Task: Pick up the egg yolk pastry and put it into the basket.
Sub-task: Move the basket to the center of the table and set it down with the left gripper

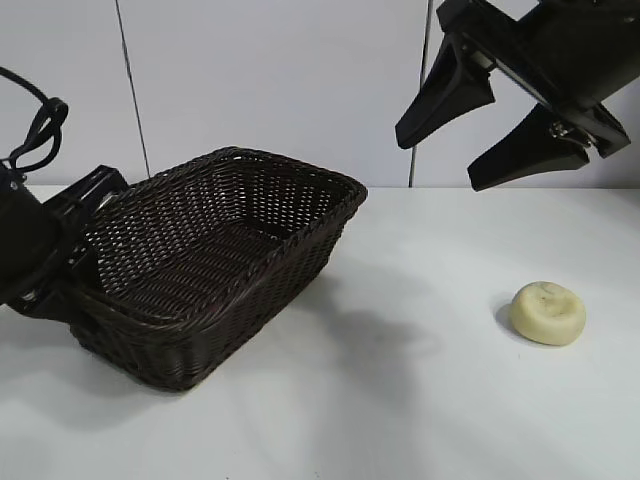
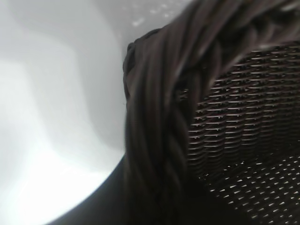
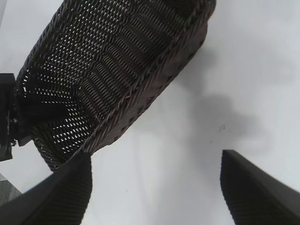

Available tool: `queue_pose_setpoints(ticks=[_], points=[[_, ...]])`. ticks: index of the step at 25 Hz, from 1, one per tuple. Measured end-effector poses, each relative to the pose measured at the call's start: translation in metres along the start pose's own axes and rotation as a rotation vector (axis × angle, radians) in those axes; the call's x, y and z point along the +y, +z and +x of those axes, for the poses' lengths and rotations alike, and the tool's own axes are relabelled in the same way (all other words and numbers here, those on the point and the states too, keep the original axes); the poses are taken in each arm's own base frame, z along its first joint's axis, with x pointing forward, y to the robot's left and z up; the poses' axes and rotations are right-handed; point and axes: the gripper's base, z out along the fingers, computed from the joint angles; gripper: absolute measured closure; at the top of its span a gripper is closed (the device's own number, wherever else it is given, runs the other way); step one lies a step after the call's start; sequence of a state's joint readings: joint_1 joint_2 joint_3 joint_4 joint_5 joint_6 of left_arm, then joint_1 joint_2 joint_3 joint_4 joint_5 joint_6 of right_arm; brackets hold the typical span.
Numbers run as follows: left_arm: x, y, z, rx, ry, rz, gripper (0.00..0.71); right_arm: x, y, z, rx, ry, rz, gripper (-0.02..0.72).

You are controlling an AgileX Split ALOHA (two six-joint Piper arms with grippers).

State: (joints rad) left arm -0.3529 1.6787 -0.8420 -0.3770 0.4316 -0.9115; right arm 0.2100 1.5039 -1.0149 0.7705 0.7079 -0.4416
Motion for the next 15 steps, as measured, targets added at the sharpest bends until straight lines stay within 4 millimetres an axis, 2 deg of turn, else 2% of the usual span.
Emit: queue_pose_setpoints(ticks=[8, 15], points=[[-0.033, -0.019, -0.004, 0.022, 0.217, 0.04, 0.611, 0.0, 0.0, 0.0, 0.005, 0.0, -0.002, 0.155], [-0.033, -0.032, -0.023, 0.072, 0.474, 0.005, 0.611, 0.0, 0.0, 0.001, 0.006, 0.0, -0.002, 0.155]])
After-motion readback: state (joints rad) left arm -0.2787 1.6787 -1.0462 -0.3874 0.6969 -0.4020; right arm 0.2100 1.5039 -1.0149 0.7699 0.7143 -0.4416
